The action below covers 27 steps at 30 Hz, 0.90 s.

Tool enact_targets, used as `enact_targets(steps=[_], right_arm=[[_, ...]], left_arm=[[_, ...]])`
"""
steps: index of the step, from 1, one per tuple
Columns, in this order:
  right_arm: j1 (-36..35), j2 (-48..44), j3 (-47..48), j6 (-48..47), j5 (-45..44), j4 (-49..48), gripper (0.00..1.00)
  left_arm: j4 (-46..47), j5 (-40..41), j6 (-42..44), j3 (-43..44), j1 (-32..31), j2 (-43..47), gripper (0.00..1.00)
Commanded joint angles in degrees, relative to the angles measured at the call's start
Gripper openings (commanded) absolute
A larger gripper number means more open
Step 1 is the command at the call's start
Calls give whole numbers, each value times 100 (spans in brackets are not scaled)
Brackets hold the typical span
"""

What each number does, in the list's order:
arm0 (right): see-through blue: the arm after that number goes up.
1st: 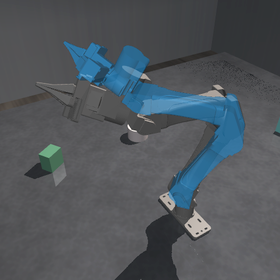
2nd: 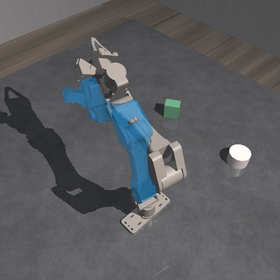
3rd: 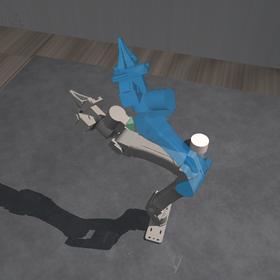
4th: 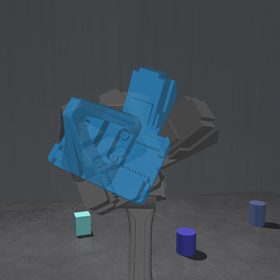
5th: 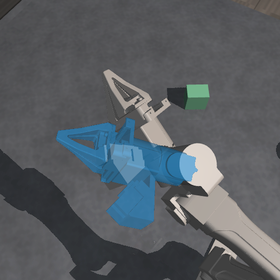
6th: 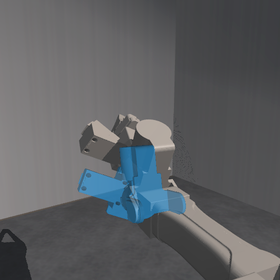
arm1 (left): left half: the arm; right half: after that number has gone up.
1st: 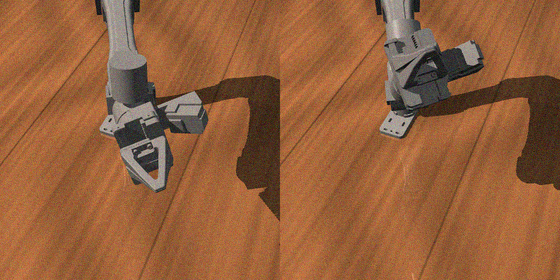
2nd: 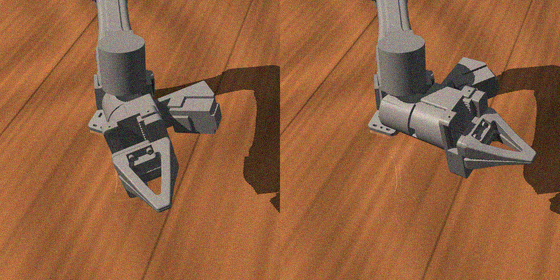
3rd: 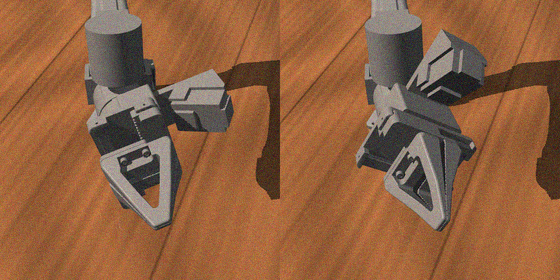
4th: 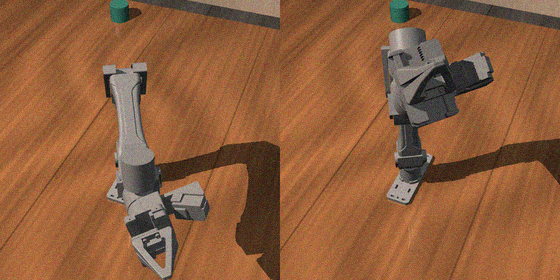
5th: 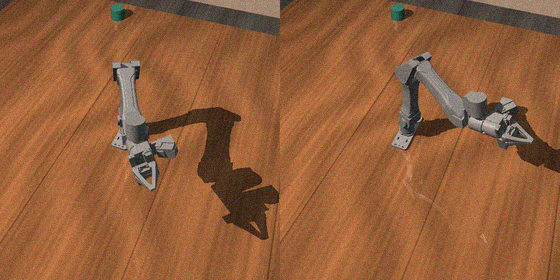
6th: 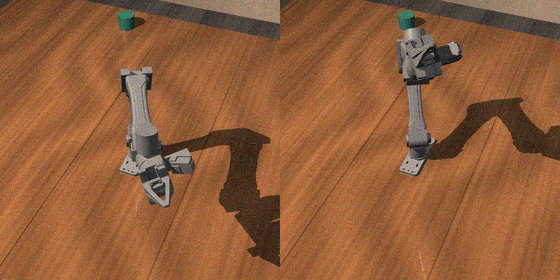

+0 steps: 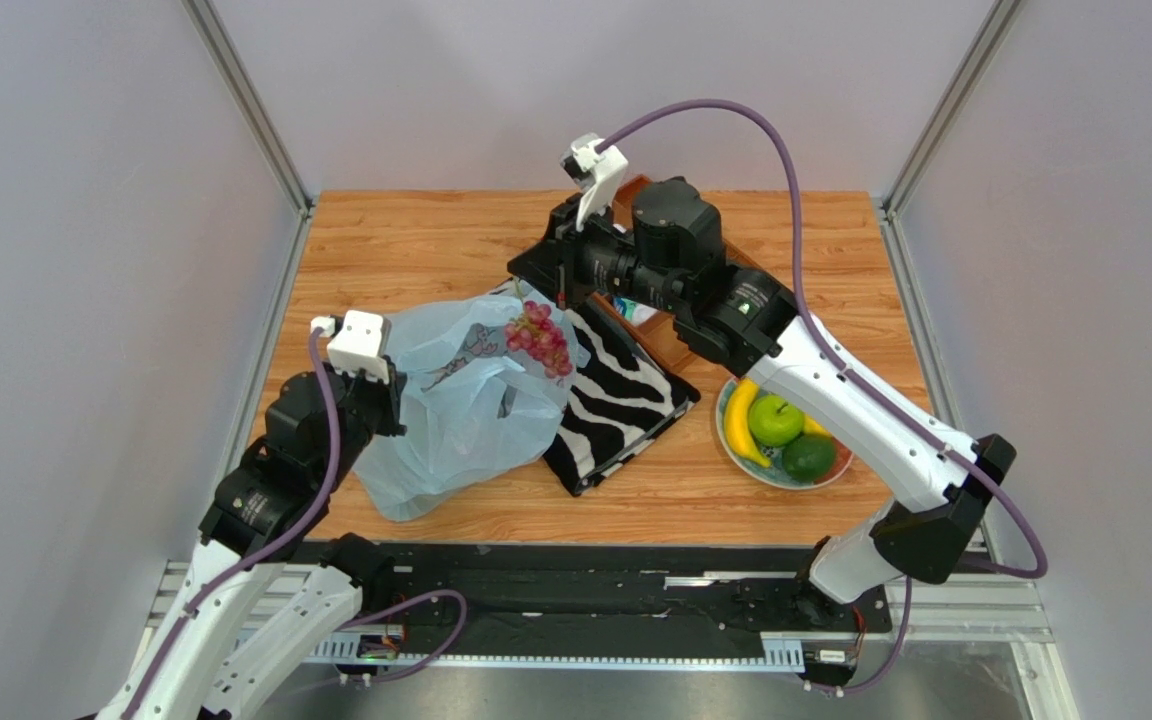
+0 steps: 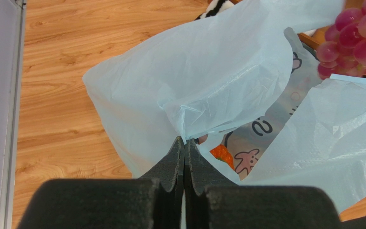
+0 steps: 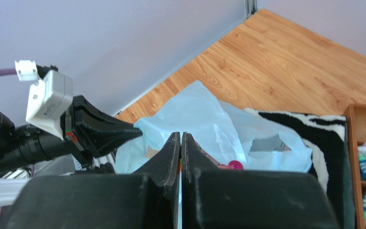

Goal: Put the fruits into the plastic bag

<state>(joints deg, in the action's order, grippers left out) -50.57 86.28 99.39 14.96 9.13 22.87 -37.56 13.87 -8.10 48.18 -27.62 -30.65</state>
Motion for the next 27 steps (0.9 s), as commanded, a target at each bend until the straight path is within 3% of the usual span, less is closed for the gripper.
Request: enact_targets(steps=[1, 11, 27], right_arm=[[-111, 160, 668, 16, 221, -477, 0], [-287, 652, 1047, 208, 581, -661, 0], [-287, 636, -683, 701, 450, -591, 0]], left_arm=[[91, 19, 89, 77, -7, 51, 0], [82, 28, 98, 77, -7, 42, 0], [82, 28, 124, 68, -7, 33, 0]])
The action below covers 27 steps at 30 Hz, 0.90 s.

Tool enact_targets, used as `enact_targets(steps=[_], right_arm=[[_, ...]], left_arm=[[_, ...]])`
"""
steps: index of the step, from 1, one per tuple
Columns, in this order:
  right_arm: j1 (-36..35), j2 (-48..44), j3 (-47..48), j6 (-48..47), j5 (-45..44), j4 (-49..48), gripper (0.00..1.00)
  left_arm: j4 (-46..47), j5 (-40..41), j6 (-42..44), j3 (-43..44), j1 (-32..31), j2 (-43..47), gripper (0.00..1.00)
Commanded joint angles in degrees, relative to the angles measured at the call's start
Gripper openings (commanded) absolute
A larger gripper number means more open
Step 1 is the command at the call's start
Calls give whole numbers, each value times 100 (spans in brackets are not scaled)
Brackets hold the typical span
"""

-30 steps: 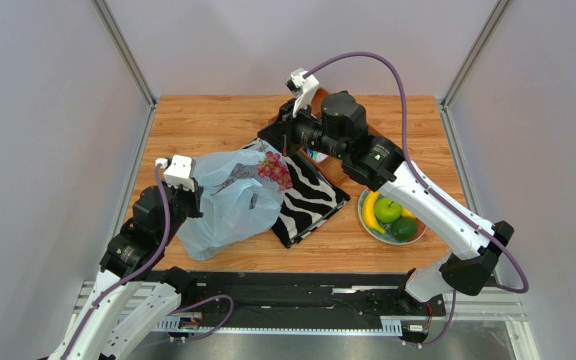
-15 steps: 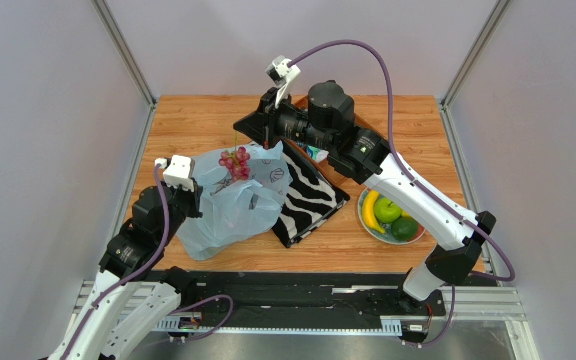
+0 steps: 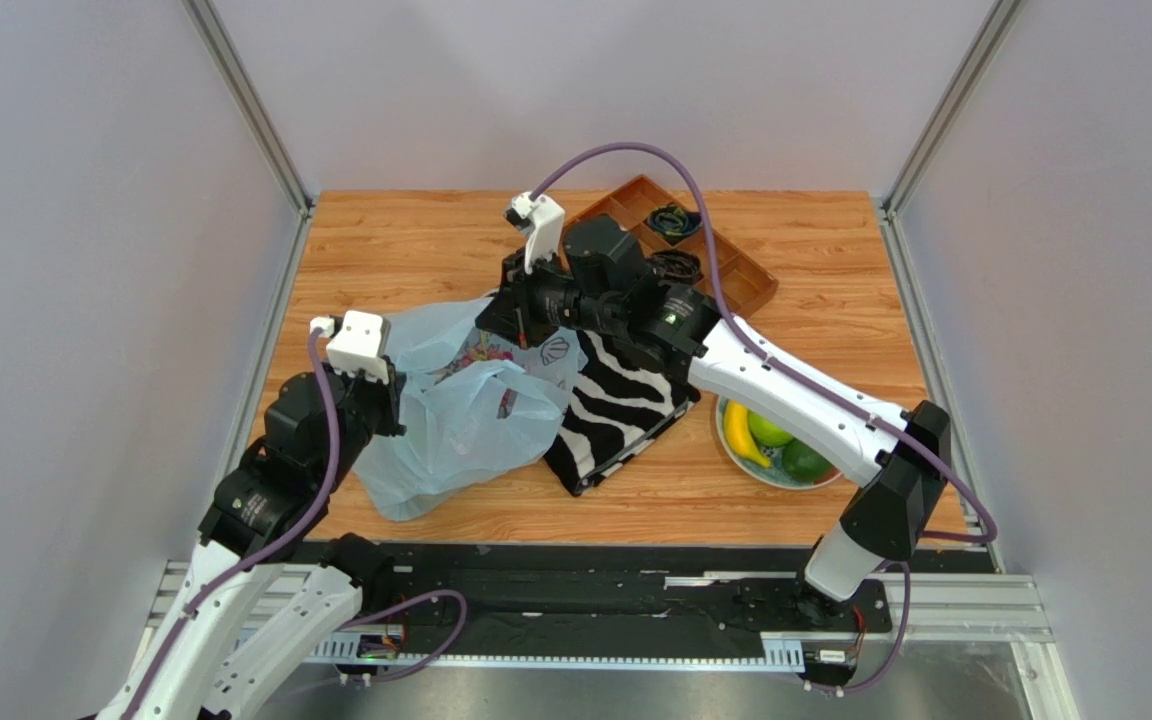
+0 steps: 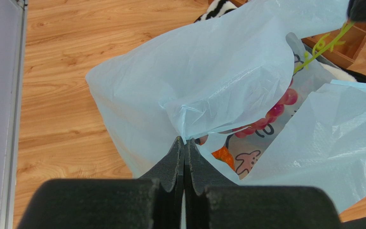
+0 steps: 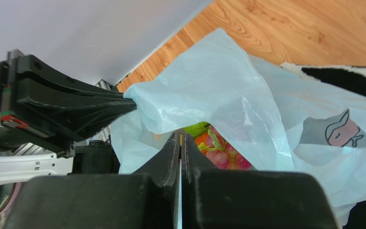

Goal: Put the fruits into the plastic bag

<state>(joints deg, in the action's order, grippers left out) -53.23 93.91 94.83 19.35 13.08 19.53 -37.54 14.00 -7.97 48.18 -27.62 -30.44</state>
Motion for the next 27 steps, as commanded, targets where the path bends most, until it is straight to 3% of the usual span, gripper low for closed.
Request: enact_targets(steps=[1, 13, 27], right_arm=[[-20, -110, -289, 305, 80, -283, 0], [-460, 866, 256, 376, 406, -81, 0], [-319, 1472, 0, 42, -904, 552, 0]], left_arm=[[80, 15, 111, 68, -7, 11, 0], [71, 33, 94, 60, -7, 11, 0], [80, 6, 120, 51, -7, 3, 0]])
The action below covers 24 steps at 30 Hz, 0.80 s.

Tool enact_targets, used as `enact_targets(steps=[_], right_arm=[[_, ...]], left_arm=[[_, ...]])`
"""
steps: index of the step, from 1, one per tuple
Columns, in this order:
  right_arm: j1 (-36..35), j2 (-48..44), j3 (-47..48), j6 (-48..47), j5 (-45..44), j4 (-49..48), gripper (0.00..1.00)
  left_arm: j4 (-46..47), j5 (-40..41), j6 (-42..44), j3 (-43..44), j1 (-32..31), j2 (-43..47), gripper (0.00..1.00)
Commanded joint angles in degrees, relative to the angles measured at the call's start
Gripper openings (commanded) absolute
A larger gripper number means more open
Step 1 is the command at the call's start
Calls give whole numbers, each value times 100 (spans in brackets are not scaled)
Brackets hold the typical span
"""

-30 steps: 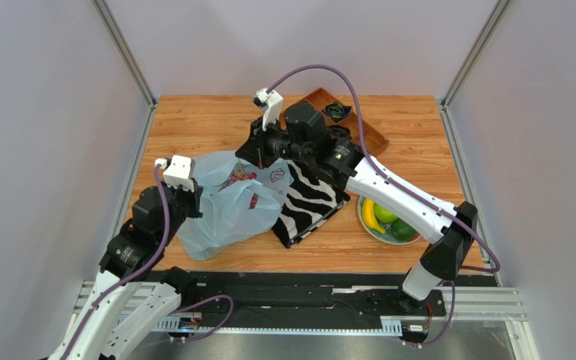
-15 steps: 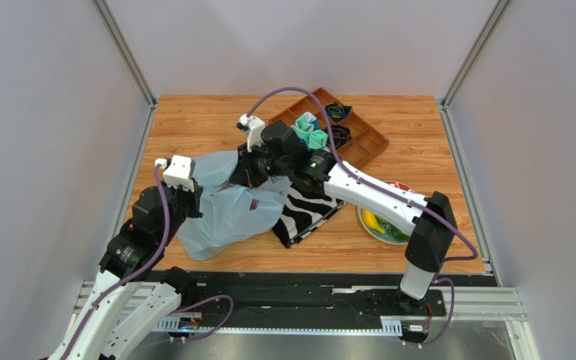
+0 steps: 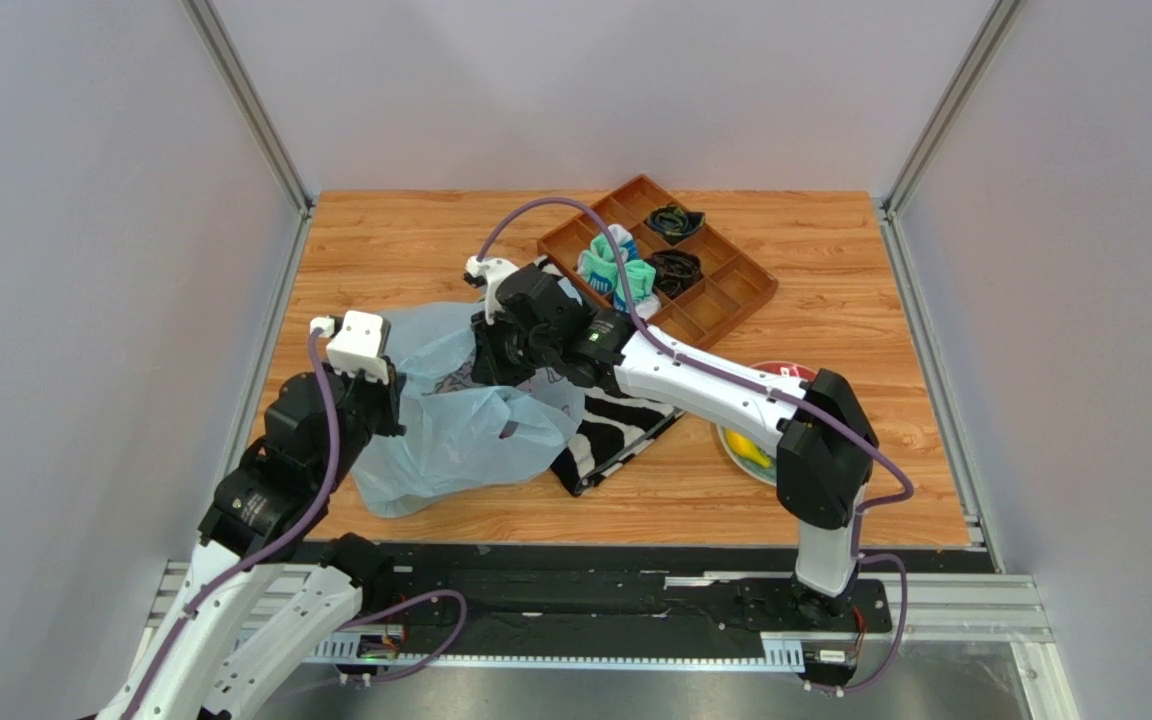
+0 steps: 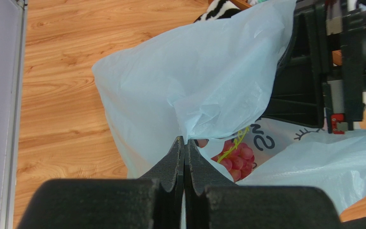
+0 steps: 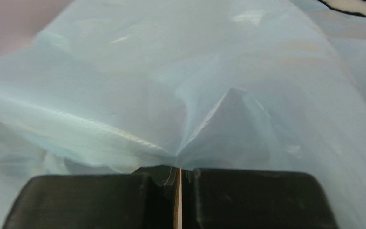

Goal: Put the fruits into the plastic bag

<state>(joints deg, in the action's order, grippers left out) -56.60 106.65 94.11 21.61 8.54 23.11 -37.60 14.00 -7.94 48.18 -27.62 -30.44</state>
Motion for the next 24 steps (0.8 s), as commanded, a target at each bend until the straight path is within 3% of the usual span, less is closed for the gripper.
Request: enact_targets(steps=[1, 6, 16, 24], right_arm=[[17, 224, 142, -192, -441, 220, 0], [17, 251, 231, -279, -405, 273, 2], [17, 49, 196, -385, -414, 273, 48], [26, -241, 47, -455, -581, 246, 67]], left_arm=[[78, 6, 118, 59, -7, 3, 0], [87, 6, 118, 68, -7, -24, 0], [78, 6, 127, 60, -7, -24, 0], [52, 24, 118, 51, -7, -6, 0]])
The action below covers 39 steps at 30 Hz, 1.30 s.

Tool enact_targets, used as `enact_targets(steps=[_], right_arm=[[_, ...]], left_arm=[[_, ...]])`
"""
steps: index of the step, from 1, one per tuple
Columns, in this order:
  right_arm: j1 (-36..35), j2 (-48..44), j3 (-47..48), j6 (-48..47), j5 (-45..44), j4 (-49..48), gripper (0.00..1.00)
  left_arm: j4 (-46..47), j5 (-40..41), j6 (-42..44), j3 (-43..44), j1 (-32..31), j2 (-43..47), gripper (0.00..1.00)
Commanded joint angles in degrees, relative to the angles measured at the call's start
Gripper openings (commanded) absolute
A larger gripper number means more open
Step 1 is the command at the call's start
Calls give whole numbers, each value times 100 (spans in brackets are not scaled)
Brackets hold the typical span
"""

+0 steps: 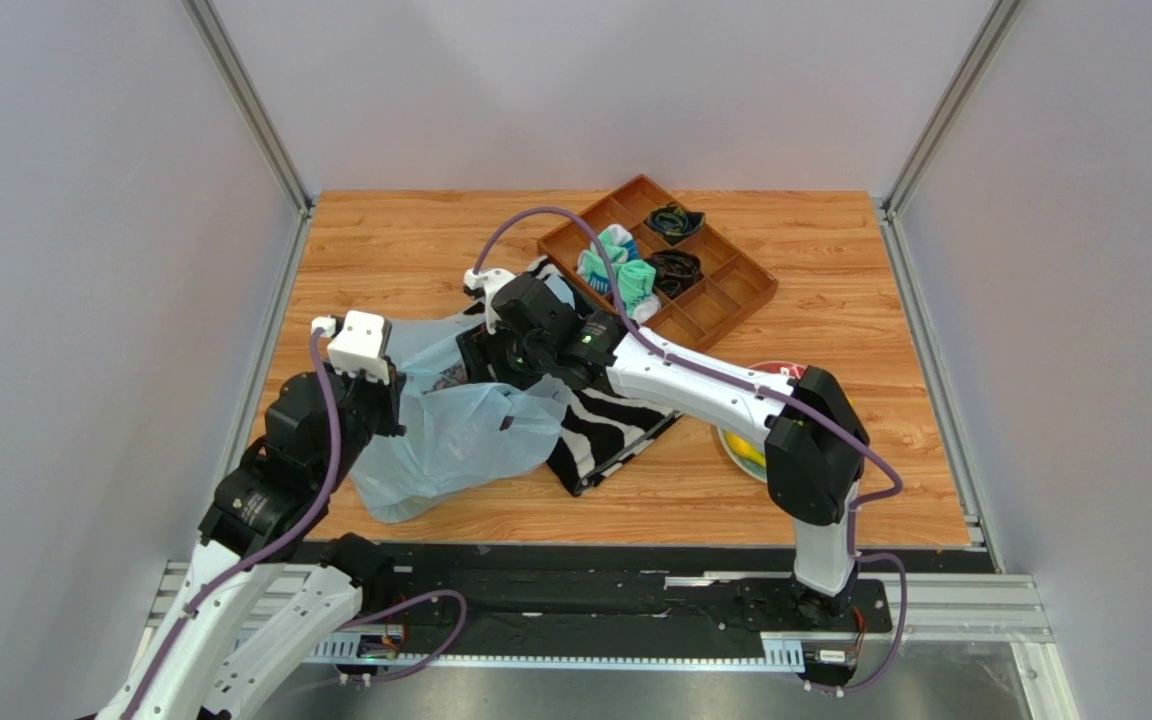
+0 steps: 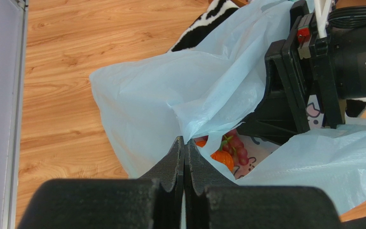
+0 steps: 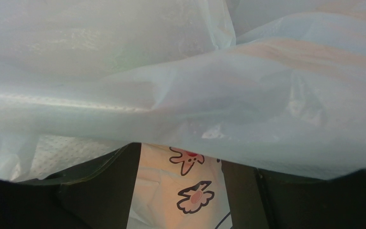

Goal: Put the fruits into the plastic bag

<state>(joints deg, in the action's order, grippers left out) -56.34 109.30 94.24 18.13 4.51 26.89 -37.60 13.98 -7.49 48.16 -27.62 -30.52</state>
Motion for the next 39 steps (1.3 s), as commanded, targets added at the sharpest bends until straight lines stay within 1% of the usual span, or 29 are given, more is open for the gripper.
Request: enact_targets(steps=[1, 9, 11, 15, 19, 23, 26, 27, 29, 30, 32, 33, 35, 36, 38, 39], right_arm=[[9, -567, -54, -117, -179, -158, 69], [105, -1532, -581, -205, -434, -317, 73], [158, -1674, -722, -205, -705, -273, 73], [298, -2087, -1204, -240, -908, -159, 74], [378, -2728, -1688, -292, -1224, 26, 75], [676, -3544, -2172, -284, -1672, 386, 75], [1202, -4010, -2620, -135, -1796, 624, 75], [1561, -4117, -2725, -100, -1779, 676, 75], [1932, -4293, -3032, -47, -1717, 782, 75], [2299, -4450, -3112, -46, -1708, 817, 75], [2670, -4539, -3366, -73, -1656, 896, 74], [3055, -4610, -3446, -90, -1595, 923, 72], [3434, -4654, -3674, -143, -1358, 975, 69], [3810, -4663, -3745, -178, -1278, 984, 66], [4138, -4707, -3886, -222, -1076, 1019, 64], [4409, -4707, -4000, -248, -1006, 1037, 62]], left_arm=[[60, 35, 72, 53, -7, 3, 0], [52, 79, 72, 53, -7, 11, 0], [52, 88, 81, 53, -7, 11, 0], [25, 105, 63, 53, -7, 11, 0], [16, 149, 63, 53, -7, 29, 0], [25, 167, 63, 53, -7, 38, 0], [34, 158, 72, 53, -7, 11, 0], [34, 158, 81, 53, -7, 11, 0], [34, 149, 72, 53, -7, 3, 0], [34, 149, 72, 53, -7, 11, 0], [25, 140, 63, 53, -7, 11, 0], [25, 140, 72, 53, -7, 3, 0], [16, 140, 63, 53, -7, 11, 0], [16, 140, 63, 53, -7, 11, 0], [16, 149, 63, 53, -7, 11, 0], [8, 149, 63, 44, -7, 29, 0]])
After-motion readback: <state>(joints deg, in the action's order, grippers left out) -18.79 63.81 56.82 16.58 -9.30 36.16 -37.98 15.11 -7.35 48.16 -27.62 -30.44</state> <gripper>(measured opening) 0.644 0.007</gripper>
